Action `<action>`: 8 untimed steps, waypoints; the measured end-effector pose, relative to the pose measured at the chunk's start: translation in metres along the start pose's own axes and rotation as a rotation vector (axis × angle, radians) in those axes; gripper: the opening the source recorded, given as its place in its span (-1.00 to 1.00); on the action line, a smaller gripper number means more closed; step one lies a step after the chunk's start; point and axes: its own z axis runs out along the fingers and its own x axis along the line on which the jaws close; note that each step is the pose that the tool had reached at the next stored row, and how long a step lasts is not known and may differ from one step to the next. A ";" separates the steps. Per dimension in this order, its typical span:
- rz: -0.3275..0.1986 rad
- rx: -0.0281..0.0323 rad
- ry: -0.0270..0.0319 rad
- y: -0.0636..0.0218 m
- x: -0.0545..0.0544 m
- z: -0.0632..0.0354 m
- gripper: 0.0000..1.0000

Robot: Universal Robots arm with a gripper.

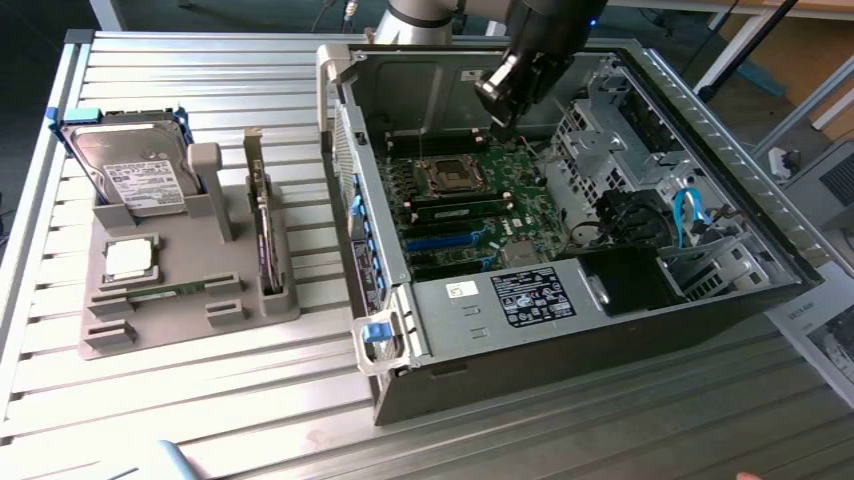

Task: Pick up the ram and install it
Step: 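Press down the ram until it locks into place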

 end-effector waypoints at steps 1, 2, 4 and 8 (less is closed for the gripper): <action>0.017 0.0004 0.0001 0.0000 0.000 0.0000 -0.80; 0.034 0.0008 0.0002 0.0000 0.000 0.0000 -0.80; 0.075 0.0017 0.0002 0.0000 0.000 0.0000 -0.80; 0.138 0.0032 0.0005 0.0000 0.000 0.0000 -0.80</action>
